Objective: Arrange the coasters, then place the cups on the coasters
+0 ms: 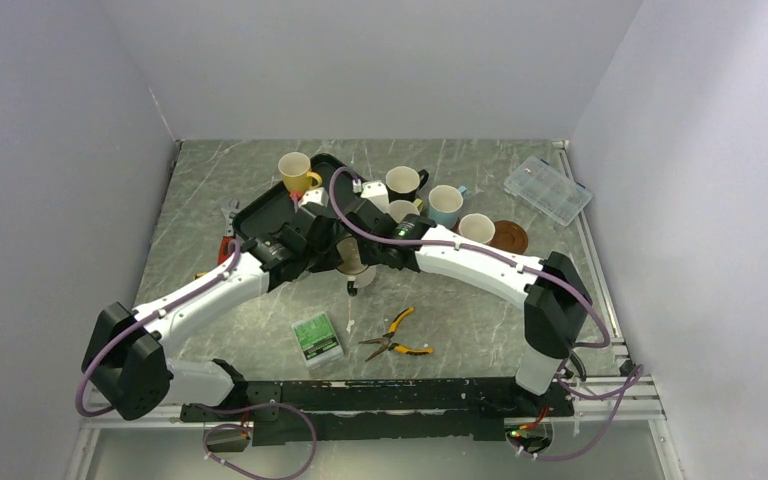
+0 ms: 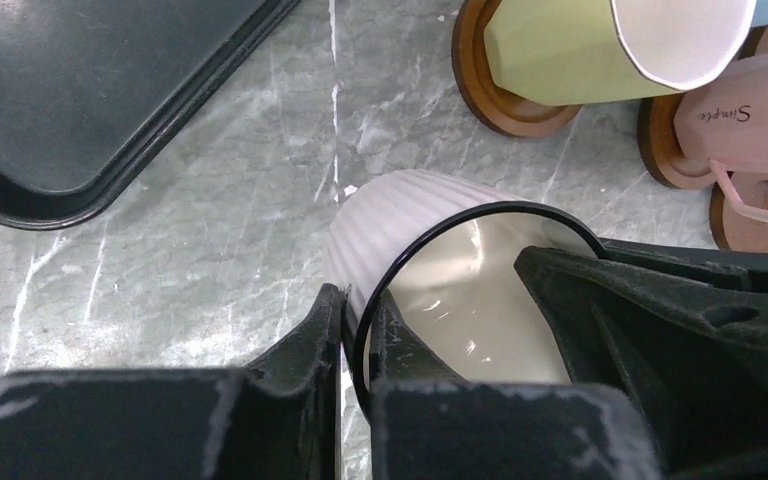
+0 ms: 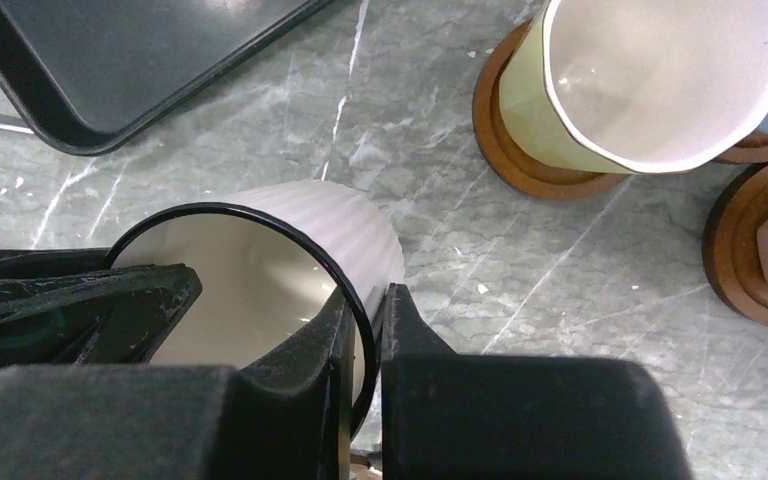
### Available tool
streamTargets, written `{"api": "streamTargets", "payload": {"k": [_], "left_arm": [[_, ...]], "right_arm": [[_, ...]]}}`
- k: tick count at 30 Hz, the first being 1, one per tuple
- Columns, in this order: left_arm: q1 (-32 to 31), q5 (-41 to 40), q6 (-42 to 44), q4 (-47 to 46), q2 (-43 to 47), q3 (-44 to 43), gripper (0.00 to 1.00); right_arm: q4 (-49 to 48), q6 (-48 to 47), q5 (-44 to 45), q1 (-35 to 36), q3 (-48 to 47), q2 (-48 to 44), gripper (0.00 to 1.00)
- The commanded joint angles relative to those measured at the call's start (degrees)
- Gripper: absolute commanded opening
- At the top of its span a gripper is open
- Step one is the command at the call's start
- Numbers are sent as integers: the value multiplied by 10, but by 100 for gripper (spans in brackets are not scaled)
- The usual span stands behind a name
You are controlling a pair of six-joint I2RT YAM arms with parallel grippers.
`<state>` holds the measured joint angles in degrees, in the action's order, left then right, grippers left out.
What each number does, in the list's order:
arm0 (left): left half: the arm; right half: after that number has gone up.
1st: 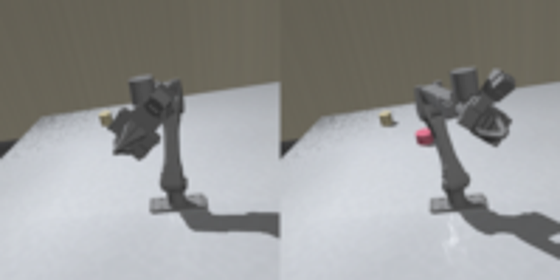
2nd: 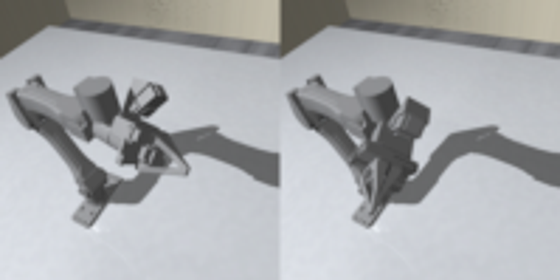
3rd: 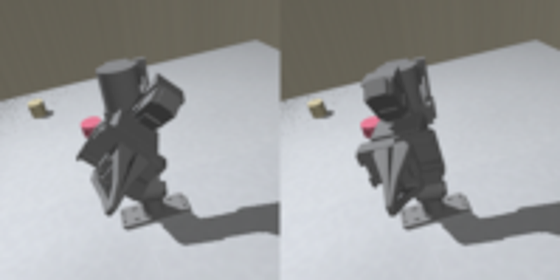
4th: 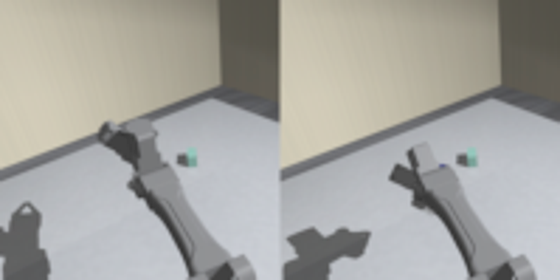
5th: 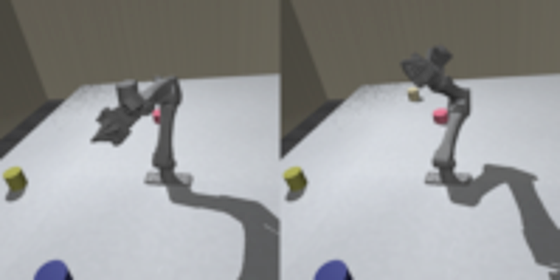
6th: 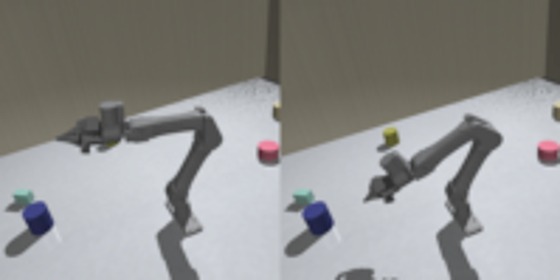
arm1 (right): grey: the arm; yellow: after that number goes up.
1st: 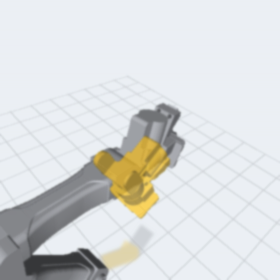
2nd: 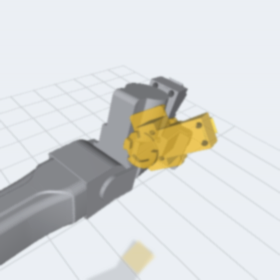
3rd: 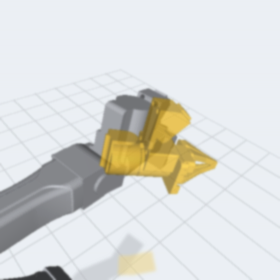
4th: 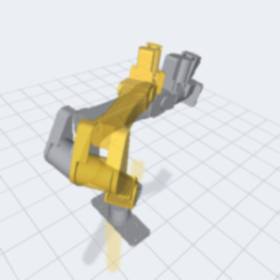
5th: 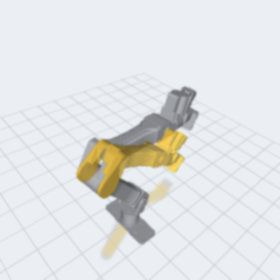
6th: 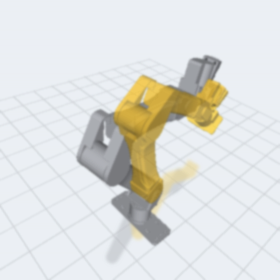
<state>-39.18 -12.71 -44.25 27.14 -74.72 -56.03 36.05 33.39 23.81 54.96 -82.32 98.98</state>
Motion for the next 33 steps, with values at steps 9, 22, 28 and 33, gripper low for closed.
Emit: {"api": "streamTargets", "payload": {"k": [9,22,28,33], "left_arm": [[10,80,44,-53,89,-2,78],[132,276,178,48,49,-153,88],[221,338,214,53,53,-152,88],[261,320,241,33,73,-126,89]], "right_arm": [[35,-35,10,-40,-56,-101,0],[117,-143,-49,-219,-31,-267,0],[139,-192,-55,-308,1,-307,0],[141,-214,-73,-408,35,-337,0]]}}
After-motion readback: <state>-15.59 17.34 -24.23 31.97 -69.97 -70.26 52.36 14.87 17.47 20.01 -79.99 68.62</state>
